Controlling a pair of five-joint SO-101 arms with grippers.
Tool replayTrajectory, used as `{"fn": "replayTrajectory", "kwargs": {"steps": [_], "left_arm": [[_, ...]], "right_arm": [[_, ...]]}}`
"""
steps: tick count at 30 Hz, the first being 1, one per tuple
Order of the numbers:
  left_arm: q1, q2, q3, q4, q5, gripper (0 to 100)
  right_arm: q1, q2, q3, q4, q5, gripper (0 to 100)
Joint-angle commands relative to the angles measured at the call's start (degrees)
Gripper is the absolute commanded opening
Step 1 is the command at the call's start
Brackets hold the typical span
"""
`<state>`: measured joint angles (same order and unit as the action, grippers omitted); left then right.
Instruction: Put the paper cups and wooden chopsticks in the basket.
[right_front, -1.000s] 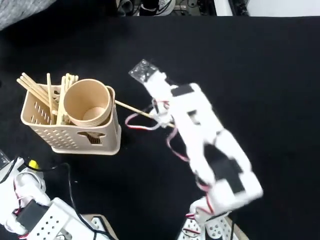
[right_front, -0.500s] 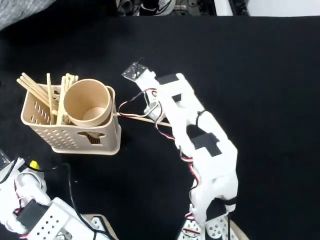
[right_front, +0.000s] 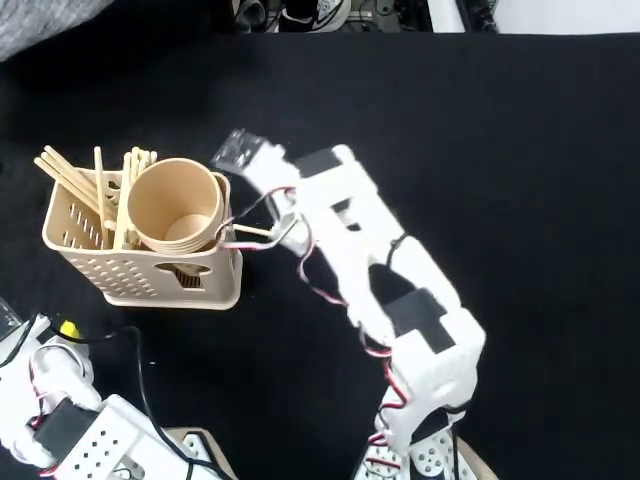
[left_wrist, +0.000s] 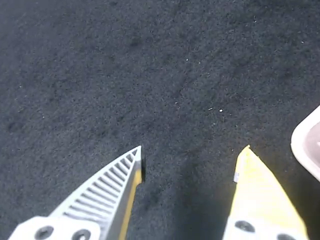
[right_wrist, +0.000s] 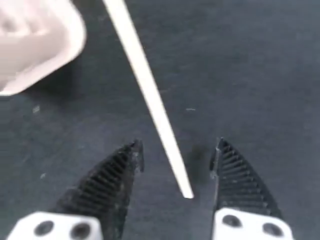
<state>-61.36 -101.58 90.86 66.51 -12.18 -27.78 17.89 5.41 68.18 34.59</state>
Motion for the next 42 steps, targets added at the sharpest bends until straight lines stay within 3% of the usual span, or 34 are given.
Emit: {"fn": "replayTrajectory", "kwargs": {"steps": [1, 8, 14, 22, 31, 34, 42], "left_arm": [[-0.3, 0.0, -0.2, -0.9, -0.4, 30], [-0.3, 0.0, -0.2, -0.8, -0.4, 30], [-0.3, 0.0, -0.2, -0.8, -0.4, 30], [-0.3, 0.0, -0.2, -0.8, -0.4, 30], [-0.3, 0.0, -0.2, -0.8, -0.4, 30], [-0.3, 0.0, -0.2, -0.8, -0.4, 30], [-0.3, 0.0, -0.2, -0.8, -0.4, 30]], "right_arm": [[-1.8, -1.3, 2.0, -2.9, 0.4, 22.3], [-1.4, 5.8, 0.7, -5.1, 0.4, 21.4], [0.8, 8.7, -4.6, -5.1, 0.4, 3.6], [6.7, 5.5, -8.0, 1.1, 0.4, 1.3], [7.9, -10.2, -7.1, 6.2, -0.1, 1.2], [7.9, -18.4, -5.9, 5.6, -4.3, 1.2], [7.3, -46.5, 3.2, -9.0, -12.7, 1.3]]}}
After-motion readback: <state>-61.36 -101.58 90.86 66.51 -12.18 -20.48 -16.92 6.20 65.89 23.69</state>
